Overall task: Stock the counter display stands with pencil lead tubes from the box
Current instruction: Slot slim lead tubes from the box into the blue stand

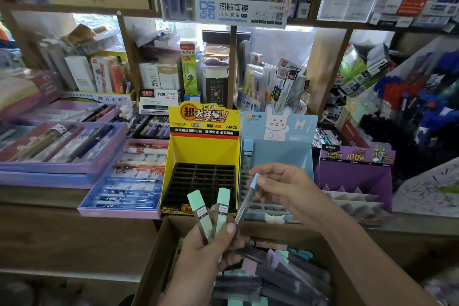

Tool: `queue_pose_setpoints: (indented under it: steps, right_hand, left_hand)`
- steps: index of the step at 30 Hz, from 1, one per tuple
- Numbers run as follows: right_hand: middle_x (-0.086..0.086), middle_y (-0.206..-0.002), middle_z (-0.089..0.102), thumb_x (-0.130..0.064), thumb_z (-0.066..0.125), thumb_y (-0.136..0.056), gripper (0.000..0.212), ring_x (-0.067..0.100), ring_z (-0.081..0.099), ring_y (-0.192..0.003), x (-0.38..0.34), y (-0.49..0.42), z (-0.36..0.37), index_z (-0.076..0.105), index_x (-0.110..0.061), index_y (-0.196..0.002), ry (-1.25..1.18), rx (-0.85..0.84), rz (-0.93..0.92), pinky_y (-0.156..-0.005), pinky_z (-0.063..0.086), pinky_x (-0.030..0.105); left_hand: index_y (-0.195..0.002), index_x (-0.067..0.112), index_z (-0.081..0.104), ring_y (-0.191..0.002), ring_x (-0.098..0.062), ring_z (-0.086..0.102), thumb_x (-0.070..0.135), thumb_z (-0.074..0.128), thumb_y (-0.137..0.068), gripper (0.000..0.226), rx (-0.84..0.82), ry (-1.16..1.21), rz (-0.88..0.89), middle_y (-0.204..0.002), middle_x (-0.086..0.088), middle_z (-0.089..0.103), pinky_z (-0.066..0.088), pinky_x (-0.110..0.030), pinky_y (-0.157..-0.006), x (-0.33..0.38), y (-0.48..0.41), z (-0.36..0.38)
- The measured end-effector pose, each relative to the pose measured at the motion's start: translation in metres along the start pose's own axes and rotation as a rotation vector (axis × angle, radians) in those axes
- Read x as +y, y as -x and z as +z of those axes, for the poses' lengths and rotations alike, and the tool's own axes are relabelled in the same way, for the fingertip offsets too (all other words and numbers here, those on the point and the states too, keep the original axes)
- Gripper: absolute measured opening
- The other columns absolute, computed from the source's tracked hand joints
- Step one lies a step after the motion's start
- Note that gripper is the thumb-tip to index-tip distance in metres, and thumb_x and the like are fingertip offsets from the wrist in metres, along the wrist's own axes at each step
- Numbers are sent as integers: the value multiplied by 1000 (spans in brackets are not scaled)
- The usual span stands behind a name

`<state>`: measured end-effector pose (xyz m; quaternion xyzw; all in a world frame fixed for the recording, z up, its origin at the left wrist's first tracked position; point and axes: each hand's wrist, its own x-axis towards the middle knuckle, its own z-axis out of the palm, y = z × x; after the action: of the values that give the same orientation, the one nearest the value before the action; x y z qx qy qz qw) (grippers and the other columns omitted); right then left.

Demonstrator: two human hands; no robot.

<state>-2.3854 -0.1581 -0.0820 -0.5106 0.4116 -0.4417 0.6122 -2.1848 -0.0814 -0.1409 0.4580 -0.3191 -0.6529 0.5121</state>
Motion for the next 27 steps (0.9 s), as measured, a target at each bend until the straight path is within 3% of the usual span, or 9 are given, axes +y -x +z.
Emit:
queue_pose_setpoints:
  steps: [4, 8, 13, 18, 23, 27]
  right_hand:
    - [20, -106, 77, -17, 77, -80, 30, 23, 72, -81, 4, 1, 2, 79, -12, -110, 0, 26, 19, -75, 60, 28]
    - [18, -98, 79, -8, 79, -87, 33, 28, 75, -82, 12, 0, 4, 72, -12, -119, 50, 129, 40, -73, 62, 29]
    - [14, -95, 80, -1, 76, -88, 26, 30, 78, -85, 6, -1, -4, 67, -2, -112, 87, 202, 67, -71, 64, 30]
    - [13, -92, 80, -1, 76, -88, 16, 30, 78, -84, -14, -5, -20, 71, -5, -103, 157, 333, -104, -72, 65, 34]
    - [12, -94, 76, -4, 79, -87, 16, 21, 77, -87, -26, -19, -27, 77, -16, -97, 235, 492, -306, -73, 64, 30]
    - [-4, -90, 78, -9, 81, -86, 21, 6, 73, -83, -24, -31, -27, 77, -26, -97, 433, 544, -395, -80, 60, 19]
  left_hand:
    - [-102, 10, 71, -65, -18, 72, 3, 70, -89, 15, -2, -10, 73, -73, -12, 73, 53, -24, -51, 0, 0, 0]
    - [-90, 24, 77, -60, -17, 67, 2, 70, -89, 22, -18, -84, 170, -67, -12, 69, 50, -23, -51, 0, -2, 0]
    - [-92, 23, 75, -54, -16, 56, 14, 75, -83, 12, 47, -66, 178, -63, -8, 62, 45, -26, -48, -2, -6, -4]
    - [-95, 21, 77, -53, -13, 48, 32, 70, -87, 15, 108, -37, 130, -64, -7, 54, 39, -26, -50, -3, -10, -8]
    - [-98, 17, 80, -55, -13, 56, 20, 64, -96, 16, 102, 70, 55, -73, -9, 67, 43, -27, -51, -4, -12, -7]
    - [-95, 17, 81, -56, -14, 59, 12, 61, -97, 21, 90, 91, 37, -76, -10, 69, 45, -26, -49, -1, -11, -4]
